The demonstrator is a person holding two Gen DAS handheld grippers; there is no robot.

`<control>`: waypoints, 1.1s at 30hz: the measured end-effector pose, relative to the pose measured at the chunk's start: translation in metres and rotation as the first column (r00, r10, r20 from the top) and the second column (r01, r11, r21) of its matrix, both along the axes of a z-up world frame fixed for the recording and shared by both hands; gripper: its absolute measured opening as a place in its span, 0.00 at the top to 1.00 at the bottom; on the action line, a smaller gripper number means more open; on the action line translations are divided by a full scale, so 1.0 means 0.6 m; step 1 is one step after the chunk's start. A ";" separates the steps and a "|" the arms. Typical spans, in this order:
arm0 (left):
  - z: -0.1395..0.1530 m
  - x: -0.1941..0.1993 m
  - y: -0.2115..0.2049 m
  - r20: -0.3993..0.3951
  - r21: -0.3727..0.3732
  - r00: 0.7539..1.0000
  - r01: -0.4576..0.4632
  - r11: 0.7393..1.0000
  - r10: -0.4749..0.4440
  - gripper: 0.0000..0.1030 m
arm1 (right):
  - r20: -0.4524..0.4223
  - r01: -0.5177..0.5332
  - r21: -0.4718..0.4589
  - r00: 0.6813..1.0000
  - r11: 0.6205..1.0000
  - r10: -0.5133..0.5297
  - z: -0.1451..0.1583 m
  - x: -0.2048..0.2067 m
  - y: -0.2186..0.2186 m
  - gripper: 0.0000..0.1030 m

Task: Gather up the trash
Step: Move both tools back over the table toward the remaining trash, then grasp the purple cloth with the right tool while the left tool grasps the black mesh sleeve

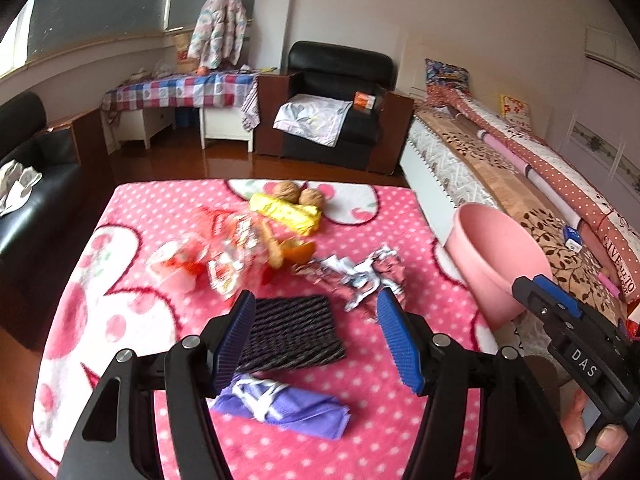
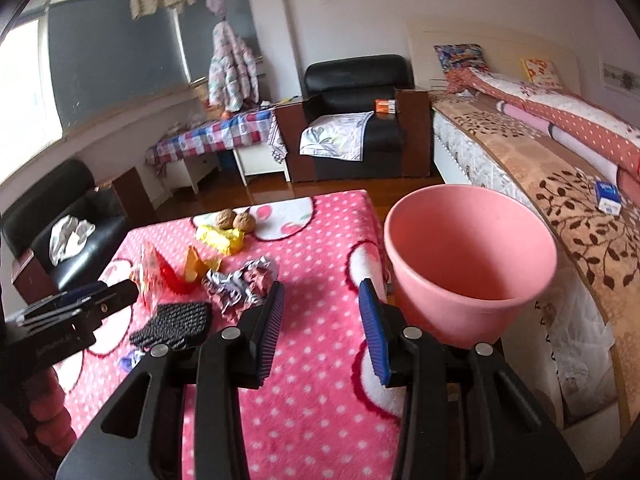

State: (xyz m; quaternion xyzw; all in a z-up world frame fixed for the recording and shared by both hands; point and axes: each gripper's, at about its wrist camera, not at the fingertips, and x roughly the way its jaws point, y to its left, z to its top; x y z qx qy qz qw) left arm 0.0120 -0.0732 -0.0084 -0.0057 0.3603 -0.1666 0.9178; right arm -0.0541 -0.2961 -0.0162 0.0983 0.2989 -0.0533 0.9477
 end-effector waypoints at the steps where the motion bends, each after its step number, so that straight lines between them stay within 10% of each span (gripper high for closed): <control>1: -0.001 0.000 0.006 -0.003 0.002 1.000 -0.007 1.000 0.007 0.40 | 0.000 -0.006 -0.005 1.000 1.000 0.006 0.000 0.000 0.004 0.62; 15: -0.049 -0.009 0.118 -0.077 0.013 0.993 -0.092 0.996 0.093 0.40 | -0.037 -0.222 0.110 0.973 0.969 0.227 -0.027 0.002 0.046 0.62; 26: -0.073 0.002 0.150 -0.122 -0.009 0.983 -0.137 0.991 0.134 0.40 | -0.143 -0.509 0.212 0.828 0.834 0.542 -0.070 0.025 0.151 0.62; 33: -0.081 0.010 0.154 -0.147 -0.023 0.982 -0.126 0.992 0.122 0.40 | -0.233 -0.531 0.223 0.785 0.817 0.574 -0.099 0.054 0.186 0.61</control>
